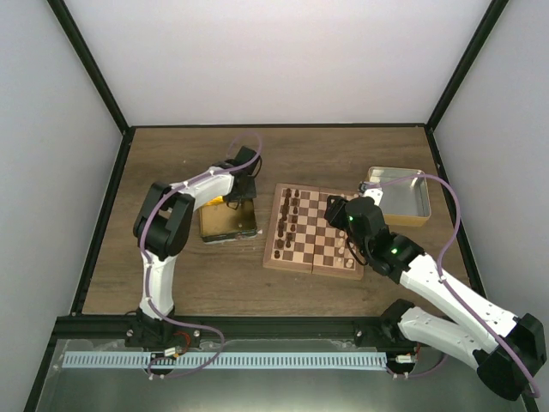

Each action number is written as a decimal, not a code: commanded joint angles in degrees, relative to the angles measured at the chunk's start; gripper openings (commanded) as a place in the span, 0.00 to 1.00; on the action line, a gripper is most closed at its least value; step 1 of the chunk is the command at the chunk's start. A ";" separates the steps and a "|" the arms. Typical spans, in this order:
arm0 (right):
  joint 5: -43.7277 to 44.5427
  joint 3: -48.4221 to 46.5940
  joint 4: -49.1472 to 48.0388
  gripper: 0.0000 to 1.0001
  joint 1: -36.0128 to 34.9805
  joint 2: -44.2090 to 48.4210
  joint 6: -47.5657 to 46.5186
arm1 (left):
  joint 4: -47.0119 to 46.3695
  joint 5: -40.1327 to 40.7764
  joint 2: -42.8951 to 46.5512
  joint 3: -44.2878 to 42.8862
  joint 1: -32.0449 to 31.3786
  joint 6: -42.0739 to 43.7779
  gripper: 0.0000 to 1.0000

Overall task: Set up the chess pieces on the board
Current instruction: Pick up the chess piece from the storage box, then place the chess piece on the chessboard.

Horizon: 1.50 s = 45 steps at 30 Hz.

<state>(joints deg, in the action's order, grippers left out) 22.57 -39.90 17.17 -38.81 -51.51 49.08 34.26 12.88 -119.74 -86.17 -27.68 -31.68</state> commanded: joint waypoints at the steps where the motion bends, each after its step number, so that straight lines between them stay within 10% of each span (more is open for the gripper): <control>1: 1.34 0.36 0.15 0.62 0.05 0.79 0.53 | 0.91 -0.76 5.72 3.68 -0.24 0.61 0.04; 21: 5.20 1.39 2.62 0.63 0.05 4.12 1.08 | 0.50 0.82 29.96 18.79 -25.84 -1.94 0.07; 45: 16.78 2.00 14.27 0.63 0.05 13.64 4.96 | -4.57 6.65 16.75 20.01 -38.24 -3.38 0.08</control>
<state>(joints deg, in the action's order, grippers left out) 37.08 -38.20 30.55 -38.81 -38.20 52.86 31.09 16.36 -101.97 -66.52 -65.78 -33.95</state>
